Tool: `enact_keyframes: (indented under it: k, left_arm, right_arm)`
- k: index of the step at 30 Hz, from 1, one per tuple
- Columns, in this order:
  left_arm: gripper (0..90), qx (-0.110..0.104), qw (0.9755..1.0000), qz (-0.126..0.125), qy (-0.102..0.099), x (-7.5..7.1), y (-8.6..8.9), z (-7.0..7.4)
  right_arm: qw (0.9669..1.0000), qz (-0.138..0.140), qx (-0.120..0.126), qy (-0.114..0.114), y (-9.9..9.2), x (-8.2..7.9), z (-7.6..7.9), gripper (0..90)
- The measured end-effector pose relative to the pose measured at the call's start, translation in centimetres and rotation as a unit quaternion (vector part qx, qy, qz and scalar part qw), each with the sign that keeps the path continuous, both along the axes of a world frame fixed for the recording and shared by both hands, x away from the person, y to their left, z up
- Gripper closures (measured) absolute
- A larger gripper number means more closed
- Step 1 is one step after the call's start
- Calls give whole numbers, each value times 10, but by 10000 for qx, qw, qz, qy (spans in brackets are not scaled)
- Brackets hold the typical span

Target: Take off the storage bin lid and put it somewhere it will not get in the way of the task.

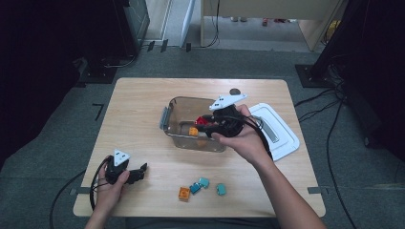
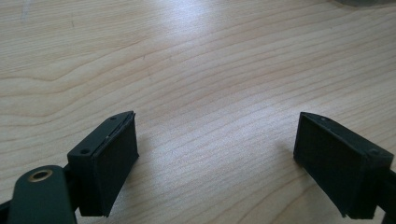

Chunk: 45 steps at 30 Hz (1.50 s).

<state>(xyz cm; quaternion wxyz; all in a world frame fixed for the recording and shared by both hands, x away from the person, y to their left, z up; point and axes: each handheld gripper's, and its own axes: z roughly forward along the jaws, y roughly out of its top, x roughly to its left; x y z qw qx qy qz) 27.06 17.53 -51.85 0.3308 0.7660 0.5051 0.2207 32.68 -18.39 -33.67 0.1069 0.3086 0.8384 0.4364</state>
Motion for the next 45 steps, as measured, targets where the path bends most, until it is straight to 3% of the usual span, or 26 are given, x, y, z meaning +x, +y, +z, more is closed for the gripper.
enact_keyframes:
  k: [16, 33, 45]
  left_arm:
    - [135, -6, 10000, 4, -4, 0, 0, 0]
    - [135, -9, 10000, -17, 0, 0, 0, 0]
    - [135, -8, 10000, -19, 1, 0, 0, 0]
  right_arm:
    - [9987, -386, -143, 292, -3, 33, -19, 597]
    - [9970, -547, -240, 493, -4, 50, -36, 597]
    - [9899, -882, -497, 990, -9, 73, -56, 596]
